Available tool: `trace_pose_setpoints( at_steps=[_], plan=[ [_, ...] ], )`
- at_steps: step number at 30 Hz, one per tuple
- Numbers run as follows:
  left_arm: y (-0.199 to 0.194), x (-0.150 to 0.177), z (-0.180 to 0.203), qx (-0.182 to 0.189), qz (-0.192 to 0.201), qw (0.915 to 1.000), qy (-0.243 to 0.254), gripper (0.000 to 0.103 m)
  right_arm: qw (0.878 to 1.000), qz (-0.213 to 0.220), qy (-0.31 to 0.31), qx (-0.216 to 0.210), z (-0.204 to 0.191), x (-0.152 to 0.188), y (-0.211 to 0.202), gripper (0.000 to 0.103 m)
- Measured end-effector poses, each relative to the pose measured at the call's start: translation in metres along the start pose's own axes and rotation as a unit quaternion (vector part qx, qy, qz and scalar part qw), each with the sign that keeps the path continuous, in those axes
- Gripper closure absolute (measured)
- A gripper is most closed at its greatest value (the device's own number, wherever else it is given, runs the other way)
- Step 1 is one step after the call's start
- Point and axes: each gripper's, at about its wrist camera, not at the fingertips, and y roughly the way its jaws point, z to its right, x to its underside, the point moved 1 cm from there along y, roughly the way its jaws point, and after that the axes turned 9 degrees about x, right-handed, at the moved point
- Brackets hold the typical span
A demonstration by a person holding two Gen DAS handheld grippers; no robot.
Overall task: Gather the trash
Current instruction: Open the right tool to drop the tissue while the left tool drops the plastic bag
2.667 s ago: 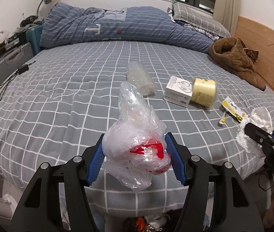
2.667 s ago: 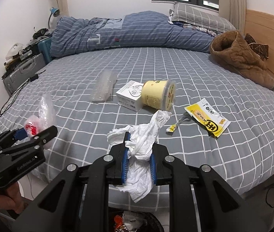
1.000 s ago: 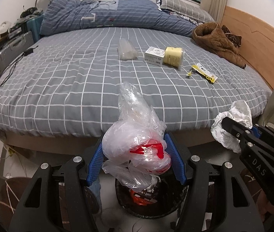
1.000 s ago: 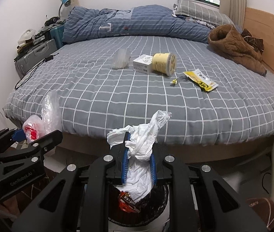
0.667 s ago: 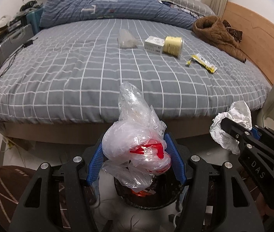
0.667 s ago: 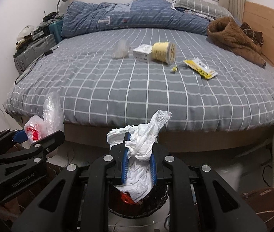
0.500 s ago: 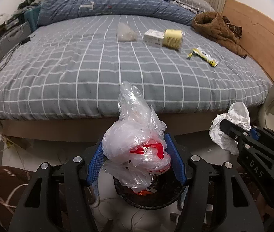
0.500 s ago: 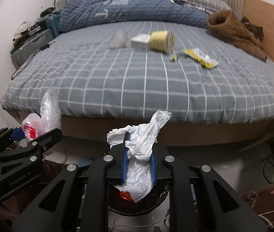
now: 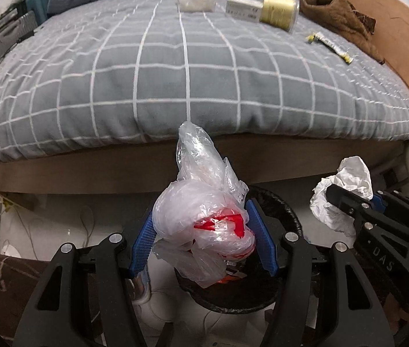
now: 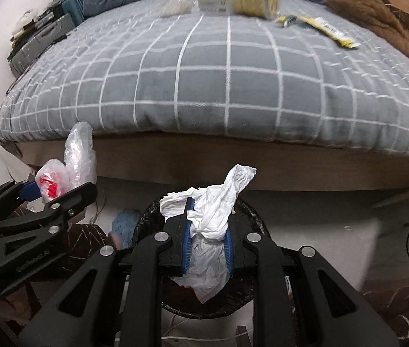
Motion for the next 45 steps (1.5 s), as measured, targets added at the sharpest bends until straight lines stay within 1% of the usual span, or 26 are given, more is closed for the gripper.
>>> trace_pose_setpoints(
  at_steps=[7,9,11,12,14,15,17,19,20,22,24,28,31,38,40,43,45],
  plan=[
    [0.020,0.006,-0.015,-0.006,-0.022,0.9997,-0.009,0.043,0.999,-0.034,-0.019,-0.003,-0.013,0.004,0.034,0.084],
    [0.024,0.009,-0.021,-0.009,-0.028,0.9995,-0.014,0.044,0.999,-0.039,-0.023,-0.005,-0.016,0.004,0.040,0.079],
    [0.027,0.011,-0.024,-0.011,-0.032,0.9993,-0.017,0.044,0.999,-0.042,-0.030,-0.006,-0.020,0.005,0.044,0.068],
    [0.027,0.012,-0.026,-0.011,-0.034,0.9992,-0.018,0.043,0.999,-0.041,-0.033,-0.005,-0.022,0.005,0.045,0.065],
    [0.030,0.012,-0.027,-0.012,-0.036,0.9991,-0.020,0.043,0.999,-0.039,-0.038,-0.002,-0.025,0.005,0.046,0.055],
    [0.030,0.012,-0.028,-0.012,-0.037,0.9990,-0.022,0.043,0.999,-0.039,-0.038,-0.001,-0.025,0.006,0.046,0.052],
    [0.030,0.012,-0.029,-0.011,-0.038,0.9989,-0.024,0.043,0.999,-0.034,-0.039,0.002,-0.026,0.005,0.044,0.041],
    [0.031,0.013,-0.029,-0.011,-0.037,0.9990,-0.023,0.043,0.999,-0.028,-0.036,0.009,-0.025,0.004,0.040,0.032],
    [0.031,0.013,-0.029,-0.010,-0.038,0.9990,-0.021,0.043,0.999,-0.023,-0.033,0.009,-0.021,0.000,0.037,0.030],
    [0.032,0.013,-0.024,-0.007,-0.040,0.9990,-0.020,0.043,0.999,-0.017,-0.027,0.011,-0.016,-0.001,0.033,0.022],
    [0.034,0.012,-0.019,-0.004,-0.041,0.9990,-0.017,0.044,1.000,-0.006,-0.021,0.017,-0.008,-0.001,0.027,0.019],
    [0.033,0.011,-0.011,-0.005,-0.040,0.9992,-0.008,0.044,0.999,0.017,-0.009,0.031,0.010,-0.002,0.013,0.008],
    [0.035,0.010,0.001,-0.001,-0.042,0.9991,0.002,0.044,0.999,0.023,0.008,0.041,0.028,-0.001,0.009,0.008],
    [0.042,0.012,0.023,0.005,-0.051,0.9984,0.022,0.044,0.996,0.021,0.040,0.070,0.064,0.006,0.002,0.008],
    [0.046,0.012,0.027,0.008,-0.055,0.9981,0.025,0.044,0.996,0.023,0.046,0.072,0.072,0.008,0.001,0.008],
    [0.050,0.012,0.034,0.009,-0.058,0.9977,0.033,0.043,0.996,0.026,0.051,0.075,0.077,0.009,-0.003,0.008],
    [0.052,0.012,0.039,0.009,-0.055,0.9977,0.037,0.041,0.995,0.026,0.052,0.077,0.078,0.009,-0.004,0.008]
  ],
)
